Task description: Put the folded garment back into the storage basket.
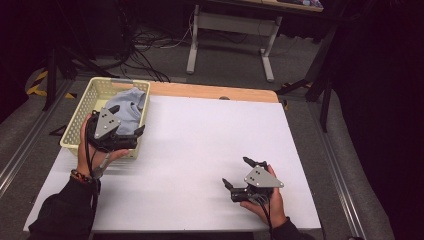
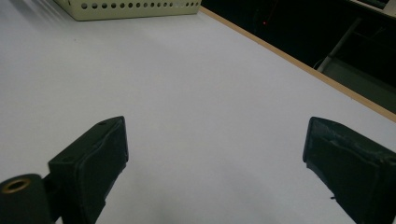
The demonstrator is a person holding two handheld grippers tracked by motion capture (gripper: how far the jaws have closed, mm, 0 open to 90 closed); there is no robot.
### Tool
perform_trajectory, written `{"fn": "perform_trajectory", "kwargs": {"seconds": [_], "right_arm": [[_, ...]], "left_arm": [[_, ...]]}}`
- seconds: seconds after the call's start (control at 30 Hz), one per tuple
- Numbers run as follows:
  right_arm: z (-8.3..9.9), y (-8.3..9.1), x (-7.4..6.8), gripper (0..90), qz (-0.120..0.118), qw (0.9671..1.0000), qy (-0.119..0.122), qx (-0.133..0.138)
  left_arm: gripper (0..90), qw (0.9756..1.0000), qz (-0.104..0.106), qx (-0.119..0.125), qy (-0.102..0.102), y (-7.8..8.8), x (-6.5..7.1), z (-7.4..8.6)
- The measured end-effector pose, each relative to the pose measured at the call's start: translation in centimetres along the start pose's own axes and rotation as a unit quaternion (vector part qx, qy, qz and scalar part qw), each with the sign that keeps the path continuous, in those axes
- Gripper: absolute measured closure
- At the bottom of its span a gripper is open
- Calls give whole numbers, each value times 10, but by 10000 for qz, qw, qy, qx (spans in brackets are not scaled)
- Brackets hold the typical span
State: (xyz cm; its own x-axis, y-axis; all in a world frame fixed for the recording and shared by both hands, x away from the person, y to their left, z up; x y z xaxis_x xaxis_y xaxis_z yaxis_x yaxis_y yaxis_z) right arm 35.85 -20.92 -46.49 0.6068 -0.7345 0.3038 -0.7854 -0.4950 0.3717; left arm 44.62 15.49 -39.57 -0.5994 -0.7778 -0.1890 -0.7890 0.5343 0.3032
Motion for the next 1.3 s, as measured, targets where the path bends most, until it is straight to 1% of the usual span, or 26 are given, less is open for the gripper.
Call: {"fn": "perform_trajectory", "kwargs": {"seconds": [0.07, 0.1, 0.13, 0.23, 0.33, 0.53, 0.7, 0.77, 0.83, 0.93, 0.97, 1.03, 1.13, 1.3], "right_arm": [[-1, 1, 0, 63, 5, 10000, -14, 44], [-2, 1, 0, 59, 30, 10000, -7, 46], [-2, 1, 1, 57, 67, 10000, 2, 51], [-3, 2, 1, 57, 74, 9999, -14, 76], [-4, 3, 1, 56, 55, 9999, -22, 99], [-5, 3, 0, 61, 75, 9999, 24, 104], [-6, 4, -1, 67, 50, 9998, 8, 180], [-7, 4, -2, 67, 43, 9998, 11, 181], [-7, 4, -2, 67, 37, 9998, 3, 184], [-7, 4, -3, 67, 20, 9998, 5, 177], [-7, 4, -3, 67, 14, 9998, 4, 174], [-7, 4, -4, 68, -1, 9998, -1, 175], [-8, 4, -4, 69, -13, 9998, -10, 174], [-9, 3, -6, 69, -40, 9998, -10, 177]], "left_arm": [[53, 10000, 71, 42, -9, 1, 4, -2], [53, 9999, 140, 50, -19, 1, 7, -2], [53, 9998, 168, 60, -22, 1, 8, -3], [51, 9996, 257, 90, -57, 0, 14, -4], [56, 9996, 260, 94, -63, -1, 18, -5], [46, 9992, 361, 65, -131, -5, 27, -6], [41, 9987, 480, 79, -150, -7, 33, -6], [39, 9984, 522, 75, -192, -8, 36, -6], [37, 9978, 620, 83, -200, -8, 40, -7], [36, 9974, 687, 82, -211, -9, 44, -7], [36, 9973, 677, 97, -255, -9, 44, -8], [36, 9970, 723, 90, -250, -8, 47, -9], [37, 9962, 790, 115, -356, -7, 52, -10], [41, 9950, 902, 103, -418, -8, 61, -11]]}}
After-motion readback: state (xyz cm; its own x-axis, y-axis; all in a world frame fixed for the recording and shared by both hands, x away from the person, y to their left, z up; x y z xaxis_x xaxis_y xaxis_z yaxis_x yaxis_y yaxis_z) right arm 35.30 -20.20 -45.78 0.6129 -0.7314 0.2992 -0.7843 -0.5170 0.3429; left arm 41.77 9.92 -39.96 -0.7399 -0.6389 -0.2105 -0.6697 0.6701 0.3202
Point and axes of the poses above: each handheld gripper's, and its own axes: y roughly backward along the jaws, z roughly out of its underside, x roughly to its right, the point moved 6 cm from there along -y, roughly forward along the jaws, and after that the axes turned 4 degrees about z, right-handed, at the moved point
